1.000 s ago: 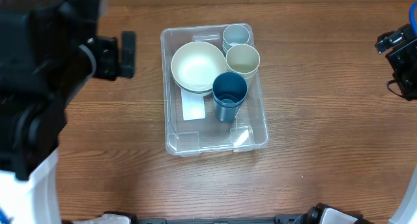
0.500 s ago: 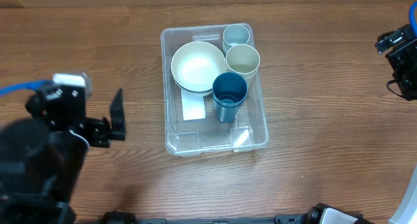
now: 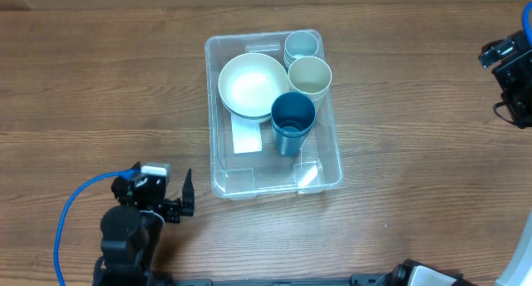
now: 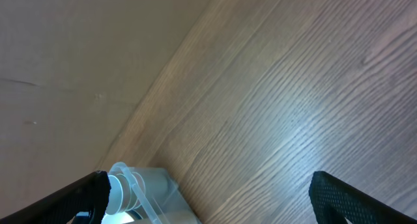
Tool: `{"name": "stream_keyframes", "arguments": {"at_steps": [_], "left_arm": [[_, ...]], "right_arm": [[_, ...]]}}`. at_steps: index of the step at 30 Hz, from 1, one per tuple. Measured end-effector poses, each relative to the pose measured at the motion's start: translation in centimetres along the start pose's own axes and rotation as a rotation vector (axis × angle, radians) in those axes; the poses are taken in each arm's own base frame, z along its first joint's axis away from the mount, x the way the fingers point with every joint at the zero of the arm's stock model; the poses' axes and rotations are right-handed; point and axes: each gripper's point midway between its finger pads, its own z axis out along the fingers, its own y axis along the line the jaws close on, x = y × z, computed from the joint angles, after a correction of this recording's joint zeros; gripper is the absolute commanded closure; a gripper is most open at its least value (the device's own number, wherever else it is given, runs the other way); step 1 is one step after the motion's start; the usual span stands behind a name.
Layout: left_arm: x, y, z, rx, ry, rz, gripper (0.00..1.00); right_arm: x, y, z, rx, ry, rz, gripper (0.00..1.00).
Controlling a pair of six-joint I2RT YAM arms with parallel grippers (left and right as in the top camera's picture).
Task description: Pack container
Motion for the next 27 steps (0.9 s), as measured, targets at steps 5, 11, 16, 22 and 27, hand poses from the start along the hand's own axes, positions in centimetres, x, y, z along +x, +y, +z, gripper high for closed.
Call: {"name": "stream_keyframes", "arguments": {"at_steps": [5,11,16,22,27], "left_arm": [[1.8,1.2,0.0,-0.055,-0.028,-0.064,0.00],[4.9,0.9,1.0,-0.053,0.012,-0.104,0.00],[5.6,0.9,1.3,-0.053,0.000,-0.108,0.00],[5.6,0.9,1.3,-0.053,-0.001,-0.109,0.00],[5.6,0.9,1.3,-0.053,-0.001,-0.108,0.00]], "right_arm": [[0.0,0.0,0.0,-0.001,-0.001,-0.001,0.00],[0.0,0.0,0.0,-0.001,-0.001,0.000,0.00],[0.0,0.0,0.0,-0.001,-0.001,0.000,0.00],[0.0,0.0,0.0,-0.001,-0.001,-0.001,0.00],[0.0,0.0,0.0,0.000,-0.001,-0.001,0.00]]}}
